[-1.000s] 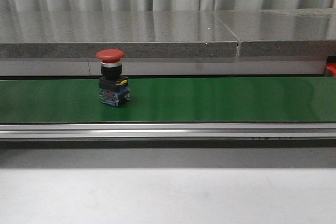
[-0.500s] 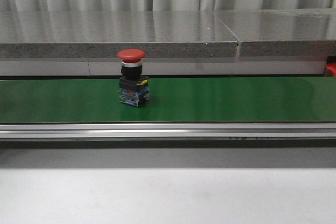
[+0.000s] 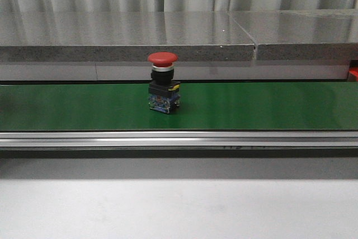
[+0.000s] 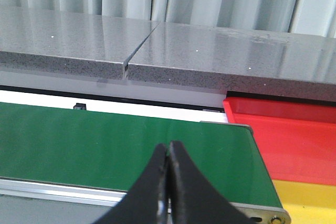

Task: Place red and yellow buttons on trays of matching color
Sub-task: 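Carry the yellow button with the left gripper onto the belt, release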

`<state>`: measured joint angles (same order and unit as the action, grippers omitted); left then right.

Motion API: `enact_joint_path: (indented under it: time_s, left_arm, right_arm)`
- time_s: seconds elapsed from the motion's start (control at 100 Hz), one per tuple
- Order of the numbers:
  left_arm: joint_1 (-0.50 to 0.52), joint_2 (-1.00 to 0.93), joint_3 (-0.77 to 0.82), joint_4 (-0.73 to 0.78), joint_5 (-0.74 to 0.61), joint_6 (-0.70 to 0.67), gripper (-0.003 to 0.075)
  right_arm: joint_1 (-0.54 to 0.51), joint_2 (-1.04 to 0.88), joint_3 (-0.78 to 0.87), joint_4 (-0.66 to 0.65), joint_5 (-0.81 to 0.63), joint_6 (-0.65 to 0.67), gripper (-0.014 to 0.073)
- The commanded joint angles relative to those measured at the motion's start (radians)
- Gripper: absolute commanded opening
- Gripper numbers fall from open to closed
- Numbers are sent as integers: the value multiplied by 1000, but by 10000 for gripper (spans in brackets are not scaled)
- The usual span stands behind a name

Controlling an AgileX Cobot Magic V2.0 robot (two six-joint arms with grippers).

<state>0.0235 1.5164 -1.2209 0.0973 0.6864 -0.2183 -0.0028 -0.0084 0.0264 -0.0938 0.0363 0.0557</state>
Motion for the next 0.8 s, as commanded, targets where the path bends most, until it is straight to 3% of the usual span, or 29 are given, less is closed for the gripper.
enact_joint_path:
  time_s: [0.0, 0.31, 0.55, 0.79]
  left_arm:
    - [-14, -97, -45, -24, -69, 20, 589]
    - [-138, -372, 52, -17, -160, 24, 588]
    - [-229, -592, 322, -13, -281, 24, 587]
    - [-240, -836, 596, -13, -351, 24, 578]
  right_arm:
    - [-1, -16, -10, -4, -79, -1, -119]
    - [-1, -16, -10, -4, -79, -1, -119]
    - [-1, -16, -10, -4, -79, -1, -119]
    - [-1, -16, -10, -4, -107, -1, -119]
